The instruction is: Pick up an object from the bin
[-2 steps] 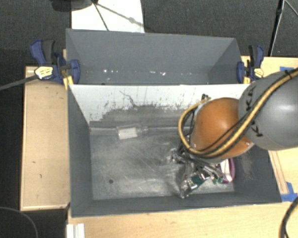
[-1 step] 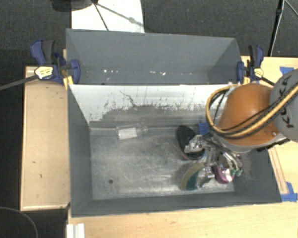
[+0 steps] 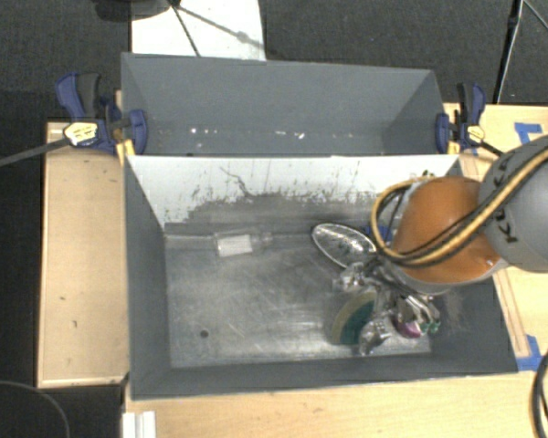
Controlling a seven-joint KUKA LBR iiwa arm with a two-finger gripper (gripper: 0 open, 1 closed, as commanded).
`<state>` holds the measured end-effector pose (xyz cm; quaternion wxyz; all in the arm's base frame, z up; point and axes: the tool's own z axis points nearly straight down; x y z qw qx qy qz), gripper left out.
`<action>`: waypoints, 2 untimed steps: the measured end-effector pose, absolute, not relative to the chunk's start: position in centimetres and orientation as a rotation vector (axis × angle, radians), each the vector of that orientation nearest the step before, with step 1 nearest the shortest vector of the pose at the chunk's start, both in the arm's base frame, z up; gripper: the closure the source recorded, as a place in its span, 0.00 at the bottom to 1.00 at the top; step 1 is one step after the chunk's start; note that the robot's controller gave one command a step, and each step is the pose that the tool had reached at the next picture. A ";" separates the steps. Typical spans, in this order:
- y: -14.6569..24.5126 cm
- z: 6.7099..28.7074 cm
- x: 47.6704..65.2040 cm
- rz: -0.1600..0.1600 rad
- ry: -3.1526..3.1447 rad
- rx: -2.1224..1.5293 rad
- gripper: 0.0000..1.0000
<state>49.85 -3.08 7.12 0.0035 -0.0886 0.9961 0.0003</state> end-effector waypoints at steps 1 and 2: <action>-3.0 7.5 50.3 0.000 3.109 -0.268 1.00; -4.4 22.8 53.1 -0.003 3.117 -0.284 1.00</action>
Offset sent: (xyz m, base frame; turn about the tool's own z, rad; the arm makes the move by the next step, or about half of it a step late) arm 0.0000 0.0000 0.0000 0.0000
